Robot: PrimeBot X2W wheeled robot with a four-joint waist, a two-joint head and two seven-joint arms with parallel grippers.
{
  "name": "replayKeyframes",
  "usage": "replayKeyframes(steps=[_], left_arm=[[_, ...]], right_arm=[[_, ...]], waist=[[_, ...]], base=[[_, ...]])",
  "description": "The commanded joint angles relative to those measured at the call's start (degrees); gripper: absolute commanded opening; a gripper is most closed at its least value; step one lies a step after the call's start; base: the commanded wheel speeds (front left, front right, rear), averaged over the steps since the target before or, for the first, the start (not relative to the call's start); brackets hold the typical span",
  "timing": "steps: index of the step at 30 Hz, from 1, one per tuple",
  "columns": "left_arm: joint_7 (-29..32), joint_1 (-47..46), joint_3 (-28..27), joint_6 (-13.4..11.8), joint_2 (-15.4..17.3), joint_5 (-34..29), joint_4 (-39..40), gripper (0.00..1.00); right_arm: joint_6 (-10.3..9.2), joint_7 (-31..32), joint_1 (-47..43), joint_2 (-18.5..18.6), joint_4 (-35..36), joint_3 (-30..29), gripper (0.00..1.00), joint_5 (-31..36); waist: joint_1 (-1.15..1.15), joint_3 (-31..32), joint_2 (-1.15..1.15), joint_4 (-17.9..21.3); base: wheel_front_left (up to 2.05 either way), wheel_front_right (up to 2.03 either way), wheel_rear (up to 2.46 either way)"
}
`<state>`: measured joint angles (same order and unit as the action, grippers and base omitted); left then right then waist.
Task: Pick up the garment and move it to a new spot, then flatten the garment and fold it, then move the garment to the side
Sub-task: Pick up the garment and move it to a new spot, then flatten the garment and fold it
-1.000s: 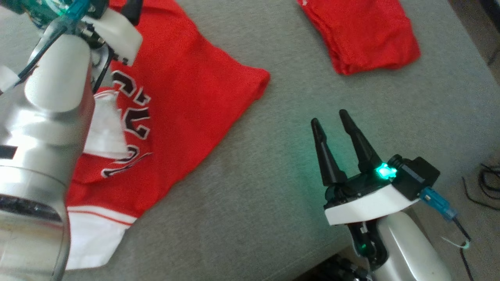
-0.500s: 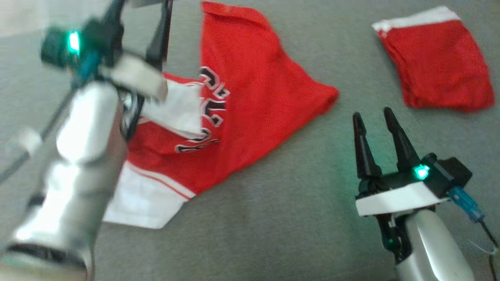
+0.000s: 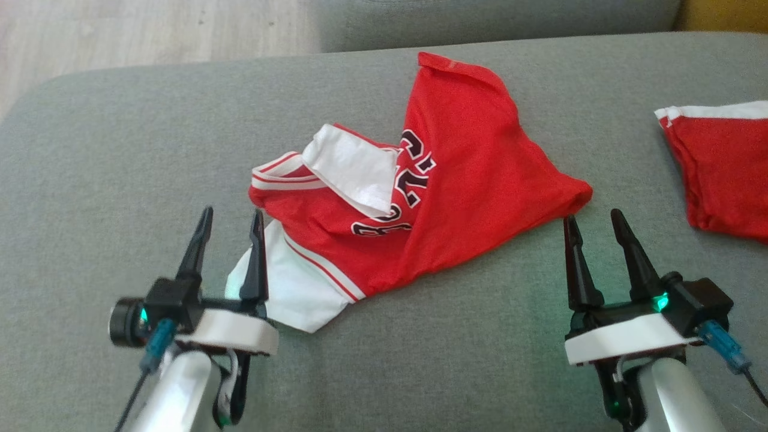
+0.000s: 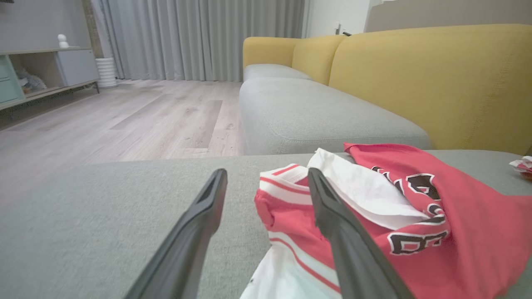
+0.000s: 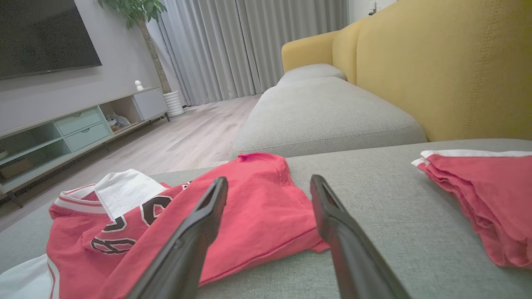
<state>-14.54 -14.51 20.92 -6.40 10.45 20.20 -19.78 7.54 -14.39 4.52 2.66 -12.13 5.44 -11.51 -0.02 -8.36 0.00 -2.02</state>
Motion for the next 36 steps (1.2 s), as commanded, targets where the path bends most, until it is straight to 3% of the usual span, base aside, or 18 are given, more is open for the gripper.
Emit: replayKeyframes(steps=[1, 9, 14, 23, 29, 30, 31, 32, 36], left_arm=[[-0.5, -2.2, -2.5, -0.5, 0.6, 0.0, 2.7, 1.0], [-0.5, -1.7, -2.4, -0.3, -0.3, -1.2, 3.9, 1.0], [-0.5, -2.3, -2.1, -0.1, -1.1, -1.4, 4.1, 1.0], [-0.5, -3.8, -1.1, 1.0, -2.7, -2.0, 3.0, 1.0], [-0.5, -4.1, -1.3, 1.3, -2.8, -2.4, 2.5, 1.0], [-0.5, -4.1, -1.4, 1.3, -2.8, -2.4, 2.5, 1.0], [-0.5, -4.1, -1.5, 1.2, -2.8, -2.4, 2.4, 1.0], [-0.5, -4.1, -1.6, 1.2, -2.7, -2.5, 2.4, 1.0], [-0.5, -3.8, -2.0, 0.9, -2.3, -2.6, 2.1, 1.0]], right_arm=[[-0.05, -0.6, 0.5, 0.2, 1.5, 1.2, 1.0, 0.5], [-0.05, -0.6, 1.2, 0.2, 1.1, -0.1, 1.0, 1.4], [-0.05, 0.0, 4.1, 0.2, -2.7, -1.7, 1.0, 2.6], [-0.05, 6.3, 17.5, 0.2, -20.2, -11.2, 1.0, 5.0], [-0.05, 6.5, 23.3, 0.2, -31.7, -11.3, 1.0, 4.4], [-0.05, 6.2, 23.8, 0.2, -33.3, -11.3, 0.67, 4.7], [-0.05, 6.0, 24.4, 0.2, -34.8, -11.1, 0.08, 4.8], [-0.05, 5.4, 24.9, 0.2, -35.9, -10.8, 0.0, 4.9], [-0.05, 1.8, 25.8, 0.2, -38.0, -10.1, 0.0, 5.5]], waist=[[0.02, 0.3, 0.0, -0.4], [0.02, 0.0, 0.0, -1.0], [0.02, -1.3, 0.0, -1.5], [0.02, -4.2, 0.0, -4.2], [0.02, -4.6, 0.0, -4.9], [0.02, -4.5, 0.0, -4.9], [0.02, -4.5, 0.0, -4.8], [0.02, -4.4, 0.0, -4.6], [0.02, -3.8, 0.0, -2.9]], base=[[0.0, 0.0, 0.0], [0.0, 0.0, 0.0], [0.0, 0.0, 0.0], [0.0, 0.0, 0.0], [0.0, 0.0, 0.0], [0.0, 0.0, 0.0], [0.0, 0.0, 0.0], [0.0, 0.0, 0.0], [0.0, 0.0, 0.0]])
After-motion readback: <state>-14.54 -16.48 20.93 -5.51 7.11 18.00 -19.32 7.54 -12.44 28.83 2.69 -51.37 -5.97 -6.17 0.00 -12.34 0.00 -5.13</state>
